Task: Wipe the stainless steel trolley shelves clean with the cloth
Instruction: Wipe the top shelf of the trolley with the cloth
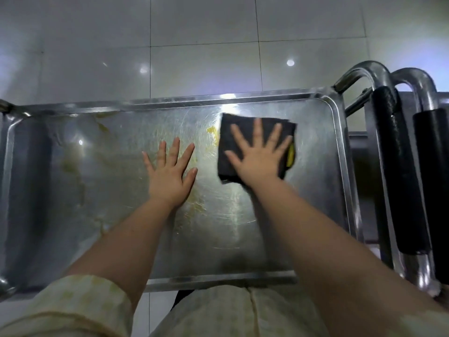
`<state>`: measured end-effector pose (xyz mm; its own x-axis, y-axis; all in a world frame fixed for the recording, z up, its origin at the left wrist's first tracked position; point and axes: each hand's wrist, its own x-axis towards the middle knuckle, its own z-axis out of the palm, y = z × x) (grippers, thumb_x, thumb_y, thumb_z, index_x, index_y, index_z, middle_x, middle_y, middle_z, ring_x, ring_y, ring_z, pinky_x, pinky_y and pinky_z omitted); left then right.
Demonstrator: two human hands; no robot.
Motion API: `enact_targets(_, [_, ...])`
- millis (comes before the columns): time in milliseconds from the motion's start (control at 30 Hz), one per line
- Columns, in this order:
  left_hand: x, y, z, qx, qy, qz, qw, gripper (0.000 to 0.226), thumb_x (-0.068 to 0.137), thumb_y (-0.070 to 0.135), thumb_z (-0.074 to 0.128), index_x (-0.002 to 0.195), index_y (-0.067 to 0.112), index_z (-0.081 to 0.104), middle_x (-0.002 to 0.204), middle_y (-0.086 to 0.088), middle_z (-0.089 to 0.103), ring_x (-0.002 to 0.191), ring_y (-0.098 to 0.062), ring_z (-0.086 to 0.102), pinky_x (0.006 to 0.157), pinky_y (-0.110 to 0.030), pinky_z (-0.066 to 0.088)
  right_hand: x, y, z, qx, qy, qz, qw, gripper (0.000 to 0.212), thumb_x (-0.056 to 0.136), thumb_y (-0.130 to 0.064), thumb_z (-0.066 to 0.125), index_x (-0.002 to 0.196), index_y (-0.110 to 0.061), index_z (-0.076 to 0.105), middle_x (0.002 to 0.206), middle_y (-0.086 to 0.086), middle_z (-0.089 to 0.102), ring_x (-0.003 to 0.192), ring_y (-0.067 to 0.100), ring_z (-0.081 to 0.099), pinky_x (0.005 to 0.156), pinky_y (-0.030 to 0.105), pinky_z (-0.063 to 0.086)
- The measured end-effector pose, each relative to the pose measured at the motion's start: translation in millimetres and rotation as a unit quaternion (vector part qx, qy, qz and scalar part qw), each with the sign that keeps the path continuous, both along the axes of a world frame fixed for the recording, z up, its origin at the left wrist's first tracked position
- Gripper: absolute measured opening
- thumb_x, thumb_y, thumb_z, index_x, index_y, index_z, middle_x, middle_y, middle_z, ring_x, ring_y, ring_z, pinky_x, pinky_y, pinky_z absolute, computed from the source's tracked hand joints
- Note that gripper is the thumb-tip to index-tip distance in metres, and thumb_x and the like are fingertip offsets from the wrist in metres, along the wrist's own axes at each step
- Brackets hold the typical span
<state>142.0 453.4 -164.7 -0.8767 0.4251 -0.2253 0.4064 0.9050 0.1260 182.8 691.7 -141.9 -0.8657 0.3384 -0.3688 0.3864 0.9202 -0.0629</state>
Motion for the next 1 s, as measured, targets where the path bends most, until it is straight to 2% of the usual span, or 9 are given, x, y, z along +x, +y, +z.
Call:
enact_targets(100, [0,1,2,-0.008,0.001,0.004,1.000,0.059,0.098,0.060,0.013,0.154,0.046,0.007,0.165,0.004,0.003,0.151,-0.028,-0.002,0.114,-0.066,-0.007,-18,-34,-1,-0.020,0.002,0.098,0.995,0.065,0.086,-0.078,0.001,0.145,-0.057,-0.014,0.162,0.000,-0.020,0.141,0.048,-0.025,0.101,0.075,-0.020])
enact_targets(167, [-1,3,3,-0.016,-0.003,0.003,1.000,0.059,0.097,0.061,0.011,0.154,0.047,0.004,0.165,0.004,0.001,0.151,-0.027,-0.004,0.114,-0.066,-0.008,-21,-6,-4,-0.014,0.013,0.111,0.994,0.063,0.088,-0.077,0.005,0.145,-0.059,-0.011,0.163,-0.006,-0.016,0.144,0.044,-0.022,0.105,0.073,-0.015])
enact_targets(333, [-1,9,5,-0.013,-0.003,0.003,1.000,0.060,0.097,0.063,0.010,0.154,0.046,0.001,0.165,0.005,-0.003,0.151,-0.026,-0.006,0.114,-0.066,-0.007,2,123,2,0.028,0.000,-0.105,0.994,0.066,0.086,-0.079,0.005,0.147,-0.058,-0.006,0.164,-0.009,-0.012,0.147,0.040,-0.014,0.111,0.070,-0.006])
enact_targets(433, [-3,10,5,-0.018,-0.012,0.004,1.000,0.061,0.096,0.063,0.007,0.153,0.046,-0.003,0.164,0.006,-0.008,0.151,-0.027,-0.010,0.114,-0.067,-0.006,0,119,8,0.046,-0.018,-0.165,0.985,0.069,0.086,-0.077,0.002,0.149,-0.053,-0.009,0.164,-0.005,-0.014,0.146,0.042,-0.017,0.109,0.072,-0.004])
enact_targets(500, [-4,11,6,-0.017,-0.014,0.001,1.000,0.061,0.095,0.063,0.006,0.153,0.045,-0.004,0.164,0.006,-0.009,0.151,-0.027,-0.011,0.113,-0.068,-0.006,-24,81,6,0.025,-0.011,-0.130,0.991,0.068,0.088,-0.076,0.005,0.149,-0.052,-0.011,0.163,-0.004,-0.018,0.144,0.045,-0.019,0.107,0.074,-0.008])
enact_targets(633, [-6,9,7,-0.015,-0.007,-0.001,1.000,0.064,0.095,0.061,0.013,0.154,0.037,0.003,0.164,0.004,-0.002,0.151,-0.029,-0.004,0.113,-0.068,-0.005,-64,-23,2,-0.030,0.000,0.071,0.997,0.067,0.089,-0.076,0.012,0.148,-0.054,-0.008,0.163,-0.005,-0.018,0.143,0.046,-0.023,0.102,0.072,-0.021])
enact_targets(733, [-6,8,7,-0.023,-0.001,0.000,1.000,0.067,0.095,0.061,0.015,0.155,0.034,0.005,0.163,0.006,-0.004,0.151,-0.028,-0.003,0.113,-0.067,-0.005,-68,-28,-1,-0.039,0.015,0.132,0.990,0.064,0.090,-0.075,0.014,0.148,-0.056,-0.005,0.164,-0.009,-0.012,0.146,0.039,-0.021,0.107,0.070,-0.015])
enact_targets(867, [-6,11,6,-0.017,-0.012,0.006,1.000,0.064,0.095,0.064,0.008,0.155,0.042,-0.001,0.163,0.008,-0.011,0.151,-0.026,-0.010,0.113,-0.065,-0.011,-44,78,-1,0.004,0.019,-0.018,1.000,0.065,0.089,-0.077,0.019,0.148,-0.057,0.000,0.163,-0.013,-0.009,0.148,0.038,-0.011,0.111,0.068,-0.008])
enact_targets(1000, [-8,11,5,-0.011,-0.015,0.003,1.000,0.063,0.095,0.063,0.007,0.154,0.042,-0.004,0.162,0.007,-0.013,0.151,-0.027,-0.012,0.113,-0.066,-0.012,-8,139,9,0.038,-0.006,-0.205,0.978,0.068,0.088,-0.077,0.010,0.150,-0.053,-0.004,0.164,-0.010,-0.011,0.147,0.040,-0.015,0.109,0.072,-0.004])
